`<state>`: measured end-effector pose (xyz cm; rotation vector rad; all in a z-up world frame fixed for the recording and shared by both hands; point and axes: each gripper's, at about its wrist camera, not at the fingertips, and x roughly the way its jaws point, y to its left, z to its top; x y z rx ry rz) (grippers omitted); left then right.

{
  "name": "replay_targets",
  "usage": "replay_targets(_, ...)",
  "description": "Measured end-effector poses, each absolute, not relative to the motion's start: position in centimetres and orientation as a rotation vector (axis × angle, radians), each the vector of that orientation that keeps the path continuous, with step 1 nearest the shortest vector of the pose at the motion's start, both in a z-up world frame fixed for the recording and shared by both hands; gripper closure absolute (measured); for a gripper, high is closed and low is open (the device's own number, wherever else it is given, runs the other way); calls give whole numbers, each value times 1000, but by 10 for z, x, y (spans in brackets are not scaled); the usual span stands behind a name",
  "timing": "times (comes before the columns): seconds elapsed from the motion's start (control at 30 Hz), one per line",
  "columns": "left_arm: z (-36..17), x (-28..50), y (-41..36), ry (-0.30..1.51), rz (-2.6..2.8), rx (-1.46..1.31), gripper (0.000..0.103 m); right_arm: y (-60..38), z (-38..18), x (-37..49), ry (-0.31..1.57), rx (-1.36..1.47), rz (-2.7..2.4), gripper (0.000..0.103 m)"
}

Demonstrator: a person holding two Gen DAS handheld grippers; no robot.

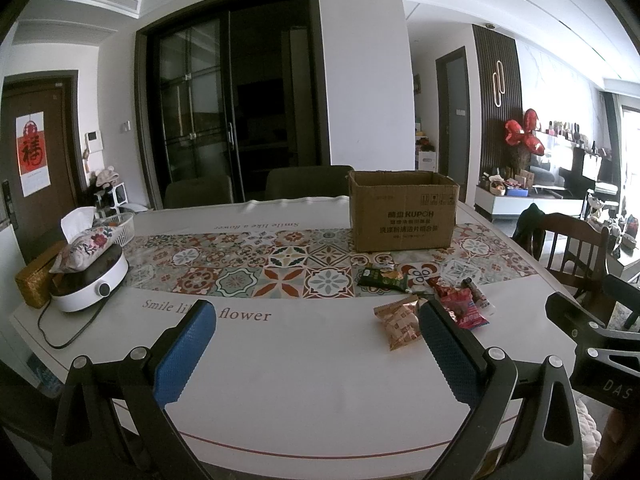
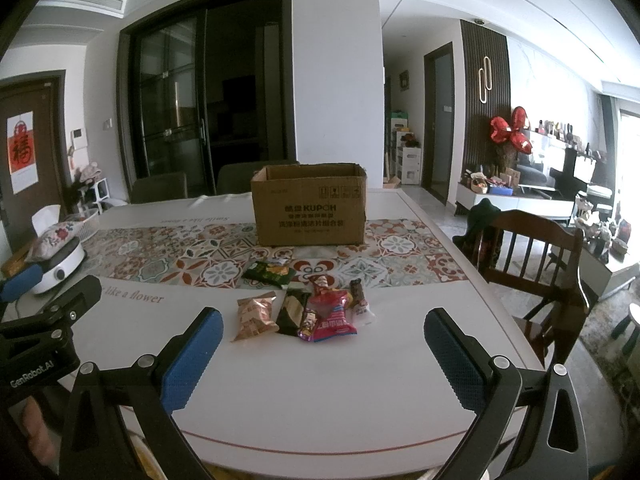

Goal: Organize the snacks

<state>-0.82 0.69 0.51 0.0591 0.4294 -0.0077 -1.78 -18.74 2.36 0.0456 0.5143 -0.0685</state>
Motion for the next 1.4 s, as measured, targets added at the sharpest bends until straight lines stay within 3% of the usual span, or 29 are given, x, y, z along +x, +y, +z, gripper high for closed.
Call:
replay_targets(0.87, 4, -7, 11, 444, -12, 61, 0, -186, 24, -18, 524, 48, -65, 1)
replay_targets(1.4, -14, 51, -10, 531, -113, 93, 0, -203, -8, 33, 607, 89, -35, 2)
